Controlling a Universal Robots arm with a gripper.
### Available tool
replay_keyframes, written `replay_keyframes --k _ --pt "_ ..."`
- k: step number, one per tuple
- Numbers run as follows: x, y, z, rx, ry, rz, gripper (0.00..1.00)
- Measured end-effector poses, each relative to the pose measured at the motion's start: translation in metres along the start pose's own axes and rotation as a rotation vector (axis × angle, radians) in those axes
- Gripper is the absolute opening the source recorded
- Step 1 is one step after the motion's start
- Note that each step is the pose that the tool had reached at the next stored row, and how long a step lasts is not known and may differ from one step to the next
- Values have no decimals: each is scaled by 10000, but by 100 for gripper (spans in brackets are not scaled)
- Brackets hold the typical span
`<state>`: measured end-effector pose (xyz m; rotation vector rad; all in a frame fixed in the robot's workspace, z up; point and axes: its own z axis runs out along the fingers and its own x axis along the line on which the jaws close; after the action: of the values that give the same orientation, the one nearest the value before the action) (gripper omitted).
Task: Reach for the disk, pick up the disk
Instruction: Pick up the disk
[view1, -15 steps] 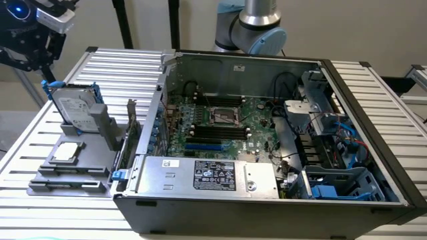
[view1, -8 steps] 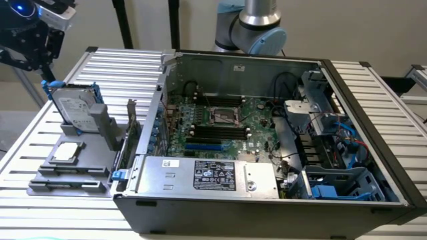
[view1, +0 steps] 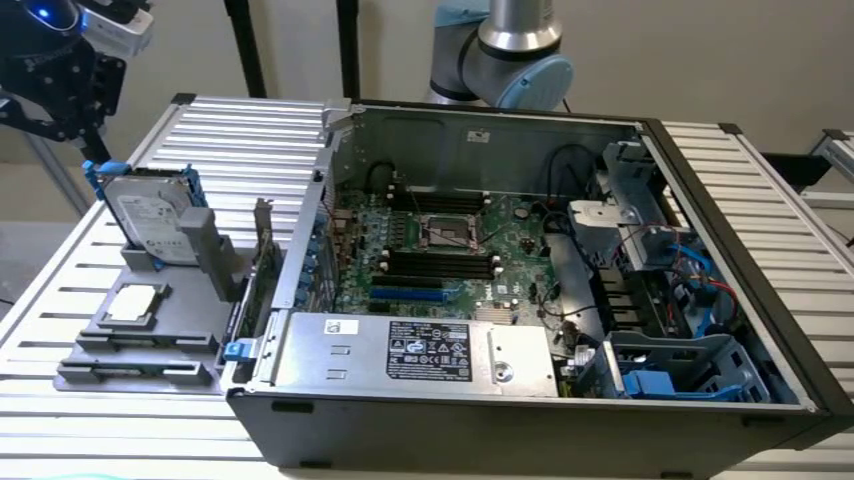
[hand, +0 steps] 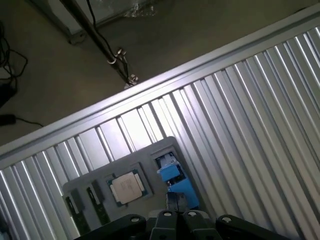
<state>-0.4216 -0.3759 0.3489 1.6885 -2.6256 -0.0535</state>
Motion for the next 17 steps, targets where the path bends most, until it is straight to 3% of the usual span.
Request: replay_keyframes --k 17 --pt "-13 6 -11 -11 31 -1526 11"
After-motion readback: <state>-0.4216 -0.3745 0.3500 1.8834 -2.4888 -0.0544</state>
